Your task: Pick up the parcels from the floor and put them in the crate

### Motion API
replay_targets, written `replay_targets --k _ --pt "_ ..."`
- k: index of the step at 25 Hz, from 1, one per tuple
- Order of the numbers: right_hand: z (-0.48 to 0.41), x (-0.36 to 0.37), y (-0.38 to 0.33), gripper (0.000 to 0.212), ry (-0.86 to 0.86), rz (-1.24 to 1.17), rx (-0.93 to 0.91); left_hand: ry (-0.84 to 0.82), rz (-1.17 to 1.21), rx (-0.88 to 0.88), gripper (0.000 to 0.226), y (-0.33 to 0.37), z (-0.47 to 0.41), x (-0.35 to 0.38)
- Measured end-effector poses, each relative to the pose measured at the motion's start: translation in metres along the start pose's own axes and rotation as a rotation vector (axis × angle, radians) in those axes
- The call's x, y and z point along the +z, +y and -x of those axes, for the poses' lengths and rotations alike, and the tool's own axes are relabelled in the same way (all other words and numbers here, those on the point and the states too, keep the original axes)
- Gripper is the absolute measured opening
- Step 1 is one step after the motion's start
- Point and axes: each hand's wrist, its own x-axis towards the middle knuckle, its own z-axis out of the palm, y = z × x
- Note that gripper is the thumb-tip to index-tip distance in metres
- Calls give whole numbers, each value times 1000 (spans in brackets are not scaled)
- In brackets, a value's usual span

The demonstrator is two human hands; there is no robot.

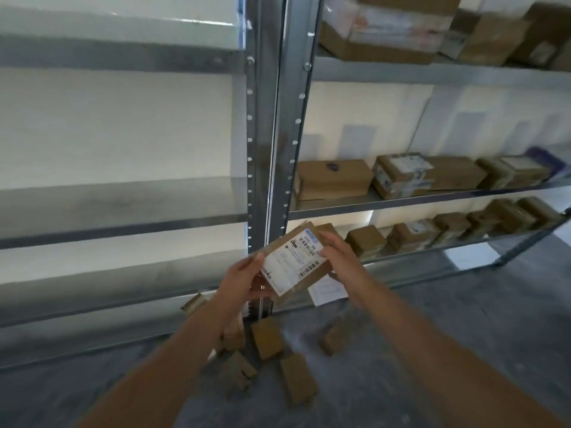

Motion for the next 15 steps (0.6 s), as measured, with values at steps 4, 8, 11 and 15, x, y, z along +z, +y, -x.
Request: replay_targets --k 4,8,11,15 --pt "11 5 -41 25 7 -34 -150 52 67 95 33 33 35 -7" --pt "13 22 -62 24 9 -96 -196 144 116 192 56 52 67 -28" --pt "10 44 -81 31 -38 -102 -218 220 141 275 71 67 84 -55" --pt "16 90 -111 26 -92 -113 -295 158 46 307 64 77 108 -94"
